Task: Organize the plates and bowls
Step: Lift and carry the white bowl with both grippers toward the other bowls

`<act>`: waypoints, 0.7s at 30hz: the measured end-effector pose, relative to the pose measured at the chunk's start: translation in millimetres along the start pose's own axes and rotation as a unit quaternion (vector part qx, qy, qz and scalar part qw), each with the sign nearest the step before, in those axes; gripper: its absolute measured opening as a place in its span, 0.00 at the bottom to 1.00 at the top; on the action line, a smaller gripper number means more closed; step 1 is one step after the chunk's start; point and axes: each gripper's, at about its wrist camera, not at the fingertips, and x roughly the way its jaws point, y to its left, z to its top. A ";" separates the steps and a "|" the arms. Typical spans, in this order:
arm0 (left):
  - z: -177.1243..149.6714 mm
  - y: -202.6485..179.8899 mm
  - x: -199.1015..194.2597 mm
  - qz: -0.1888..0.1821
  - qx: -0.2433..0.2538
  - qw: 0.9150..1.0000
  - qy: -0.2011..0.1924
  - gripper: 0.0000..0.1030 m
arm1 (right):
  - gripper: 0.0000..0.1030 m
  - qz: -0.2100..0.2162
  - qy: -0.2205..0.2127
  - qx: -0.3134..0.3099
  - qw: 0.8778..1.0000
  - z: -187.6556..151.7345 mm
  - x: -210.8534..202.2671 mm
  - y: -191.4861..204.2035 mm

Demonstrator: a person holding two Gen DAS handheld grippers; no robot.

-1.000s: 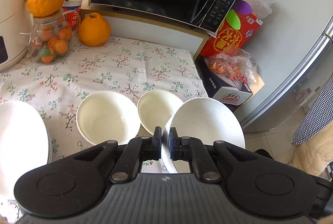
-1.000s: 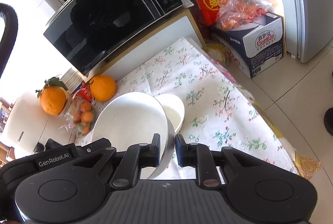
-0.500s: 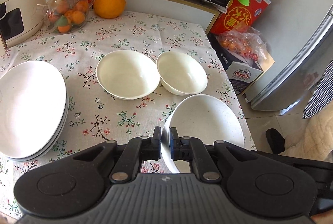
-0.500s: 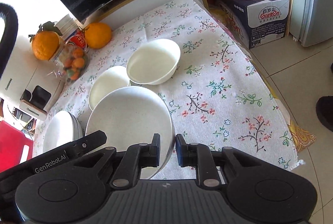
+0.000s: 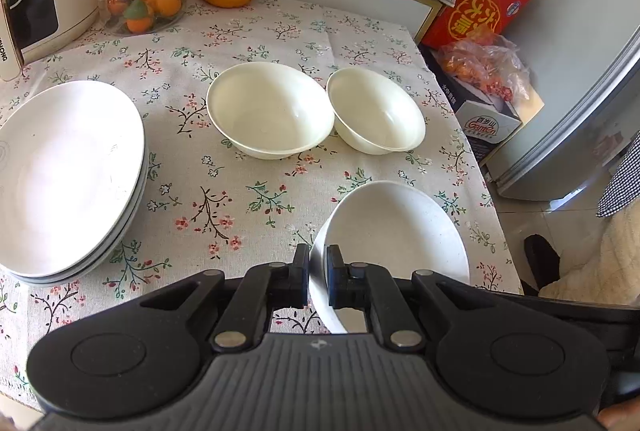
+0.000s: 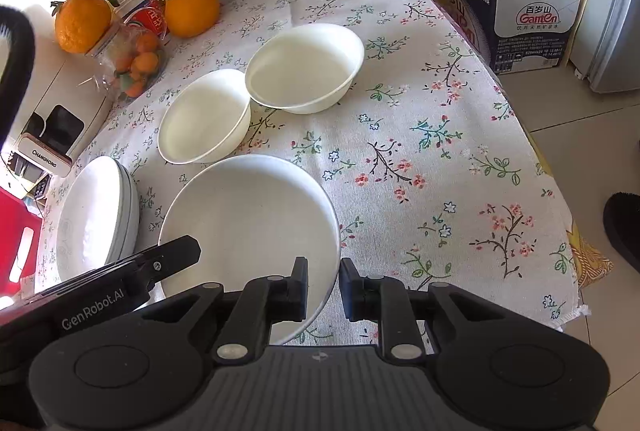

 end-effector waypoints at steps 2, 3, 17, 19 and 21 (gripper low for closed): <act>0.1 2.3 0.8 0.001 -0.002 1.000 0.002 0.07 | 0.15 0.002 0.002 -0.002 1.000 0.6 0.9 1.1; 0.6 2.4 1.8 0.001 -0.003 1.000 0.004 0.07 | 0.15 0.002 0.004 -0.004 1.000 0.4 1.9 2.2; 7.4 23.2 17.9 0.019 -0.013 1.000 0.012 0.07 | 0.15 -0.010 0.008 -0.022 1.000 11.2 30.7 24.1; 8.6 25.4 21.9 0.023 -0.007 1.000 0.011 0.07 | 0.15 -0.012 0.011 -0.021 1.000 13.8 36.3 25.0; 9.0 26.1 26.2 0.031 -0.003 0.999 0.014 0.07 | 0.15 -0.013 0.017 -0.023 1.000 16.5 43.2 28.2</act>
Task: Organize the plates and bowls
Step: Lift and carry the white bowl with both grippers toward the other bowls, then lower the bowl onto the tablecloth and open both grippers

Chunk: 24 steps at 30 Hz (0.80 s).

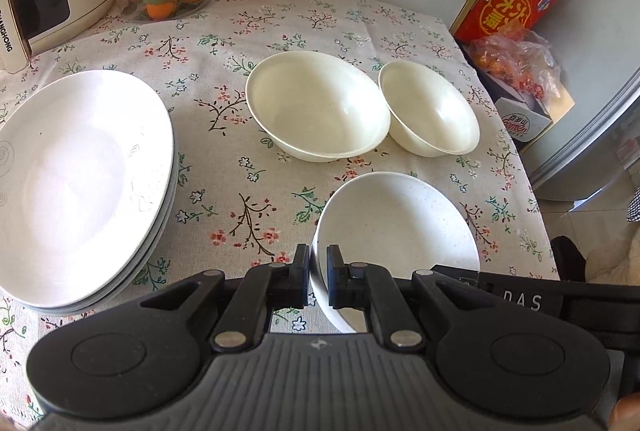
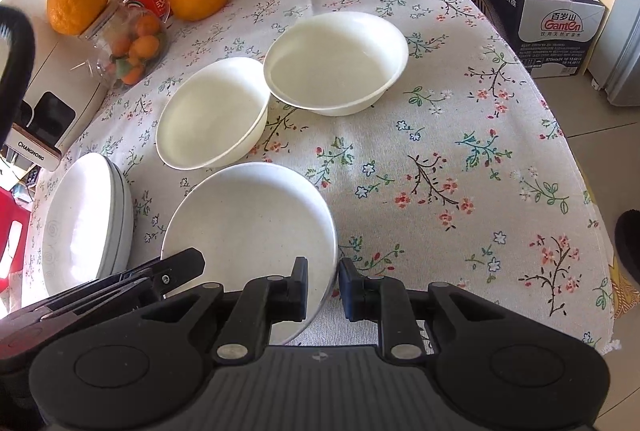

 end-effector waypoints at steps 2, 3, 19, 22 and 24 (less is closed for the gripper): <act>1.6 1.1 1.3 -0.001 0.000 1.000 -0.001 0.07 | 0.15 -0.009 -0.001 -0.007 1.000 2.3 5.2 4.3; 2.4 1.5 0.8 -0.003 0.001 1.000 -0.003 0.07 | 0.15 -0.012 -0.002 -0.008 1.000 3.5 6.6 6.0; 9.8 21.9 -0.2 -0.015 -0.045 0.999 0.008 0.33 | 0.26 0.005 -0.011 0.015 1.000 12.4 8.5 -0.4; 12.2 23.2 -5.3 -0.023 -0.053 0.998 0.003 0.38 | 0.32 0.029 -0.027 0.046 0.998 14.0 -0.7 -8.4; 13.8 24.7 -10.9 -0.028 -0.055 0.998 -0.002 0.43 | 0.37 0.041 -0.041 0.064 0.996 14.2 -7.1 -13.8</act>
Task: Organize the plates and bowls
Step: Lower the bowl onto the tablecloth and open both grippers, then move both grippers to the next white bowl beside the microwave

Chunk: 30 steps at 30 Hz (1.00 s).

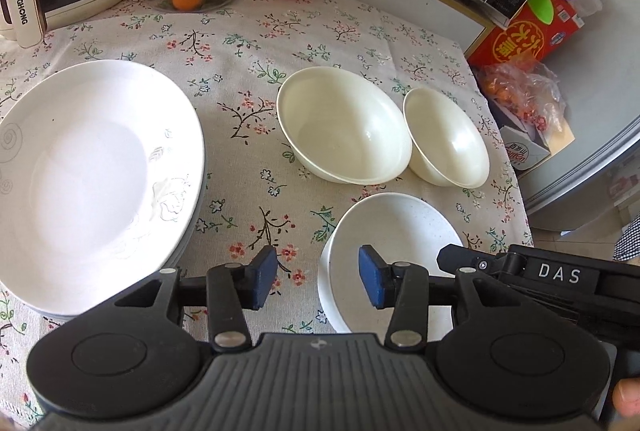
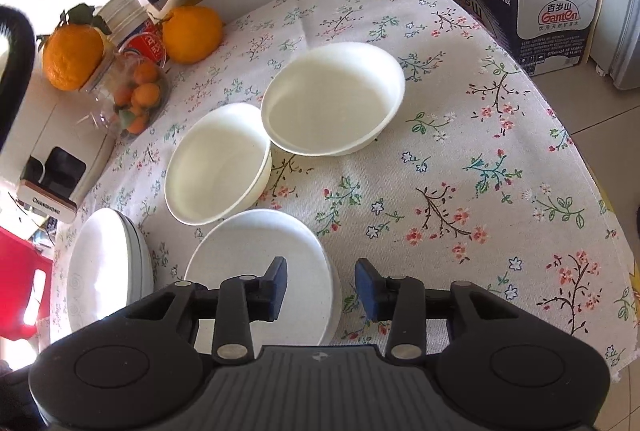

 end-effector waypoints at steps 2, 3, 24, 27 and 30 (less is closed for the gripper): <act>2.1 2.5 -6.3 -0.002 -0.008 1.000 -0.008 0.47 | 0.39 0.003 -0.010 0.013 1.000 1.2 -4.1 -4.4; 3.3 3.6 -9.2 -0.003 -0.010 1.000 -0.012 0.48 | 0.39 0.002 -0.011 0.016 1.000 1.8 -5.0 -5.9; 84.0 -62.2 15.0 -0.042 0.046 0.996 -0.068 0.70 | 0.42 0.007 -0.115 0.171 0.979 29.9 -18.5 -49.2; 90.4 -74.4 37.4 -0.029 0.073 0.995 -0.054 0.69 | 0.43 0.000 -0.120 0.176 0.977 34.5 -15.9 -56.0; 97.6 -80.3 54.4 -0.021 0.097 0.994 -0.051 0.66 | 0.43 -0.004 -0.123 0.172 0.977 41.6 -10.7 -53.2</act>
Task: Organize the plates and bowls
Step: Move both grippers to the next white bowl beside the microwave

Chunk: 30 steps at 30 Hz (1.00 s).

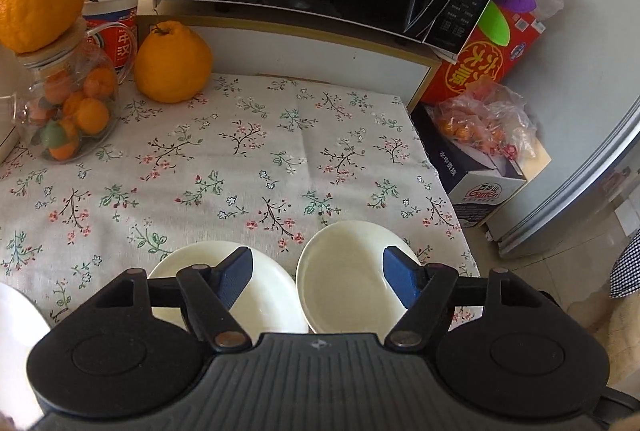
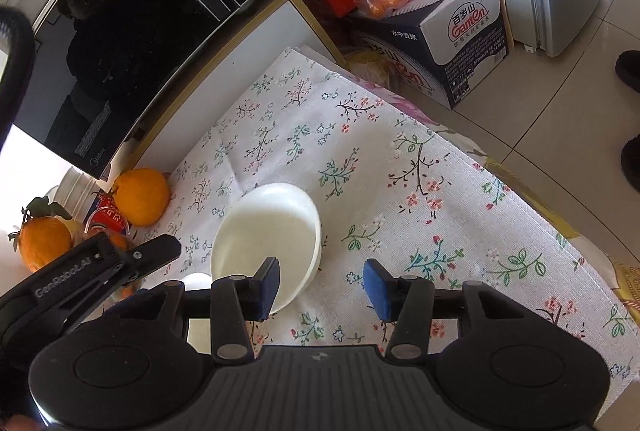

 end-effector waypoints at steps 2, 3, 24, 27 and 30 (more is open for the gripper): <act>4.2 -1.9 9.2 0.002 0.015 1.000 0.001 0.62 | 0.43 0.001 -0.007 -0.011 1.000 1.9 3.0 5.5; 7.0 -2.4 12.9 0.001 0.023 1.000 0.001 0.61 | 0.43 0.000 -0.011 -0.017 1.000 2.8 5.5 8.5; 11.2 -10.3 53.8 -0.020 0.126 0.992 0.010 0.50 | 0.41 -0.033 0.008 -0.003 0.999 5.4 45.0 15.6; 9.3 -12.8 56.6 -0.021 0.136 0.990 0.013 0.47 | 0.37 -0.032 0.009 -0.004 0.999 4.5 46.7 16.7; 7.9 -14.6 59.1 -0.023 0.141 0.990 0.016 0.41 | 0.35 -0.031 0.011 -0.009 0.999 3.1 48.8 18.6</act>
